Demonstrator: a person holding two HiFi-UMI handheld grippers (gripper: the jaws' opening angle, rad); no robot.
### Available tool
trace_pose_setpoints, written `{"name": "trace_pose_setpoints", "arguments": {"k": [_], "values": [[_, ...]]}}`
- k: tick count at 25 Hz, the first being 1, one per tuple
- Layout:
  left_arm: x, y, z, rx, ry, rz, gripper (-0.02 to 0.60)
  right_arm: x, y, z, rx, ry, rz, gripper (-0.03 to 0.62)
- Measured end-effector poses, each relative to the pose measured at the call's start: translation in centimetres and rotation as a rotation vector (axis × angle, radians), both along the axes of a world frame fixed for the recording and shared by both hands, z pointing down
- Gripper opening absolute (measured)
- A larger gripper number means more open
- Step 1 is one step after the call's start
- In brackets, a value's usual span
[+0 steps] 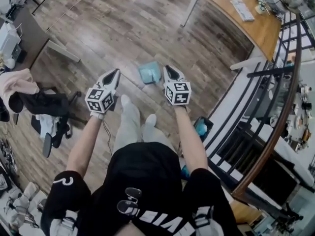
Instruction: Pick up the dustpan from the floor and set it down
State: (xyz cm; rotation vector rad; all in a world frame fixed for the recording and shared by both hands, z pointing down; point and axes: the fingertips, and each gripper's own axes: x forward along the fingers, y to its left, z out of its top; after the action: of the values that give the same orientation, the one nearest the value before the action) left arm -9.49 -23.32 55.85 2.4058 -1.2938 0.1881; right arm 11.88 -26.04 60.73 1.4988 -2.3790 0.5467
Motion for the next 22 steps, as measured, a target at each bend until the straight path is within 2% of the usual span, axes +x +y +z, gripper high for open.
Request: {"name": "trace_pose_setpoints", "arguments": {"k": [3, 12, 22], "values": [[-0.7, -0.5, 2.5, -0.018, -0.004, -0.002, -0.002, -1.0, -0.4, 3.7, -0.038, 0.029, -0.016, 0.110], [-2.0, -3.1, 9.5, -0.078, -0.002, 0.020, -0.002, -4.0, -2.4, 16.5, -0.181, 0.162, -0.079, 0.253], [-4.1, -6.6, 16.2, -0.144, 0.002, 0.024, -0.002, -5.3, -5.2, 28.3, -0.355, 0.262, -0.084, 0.272]]}}
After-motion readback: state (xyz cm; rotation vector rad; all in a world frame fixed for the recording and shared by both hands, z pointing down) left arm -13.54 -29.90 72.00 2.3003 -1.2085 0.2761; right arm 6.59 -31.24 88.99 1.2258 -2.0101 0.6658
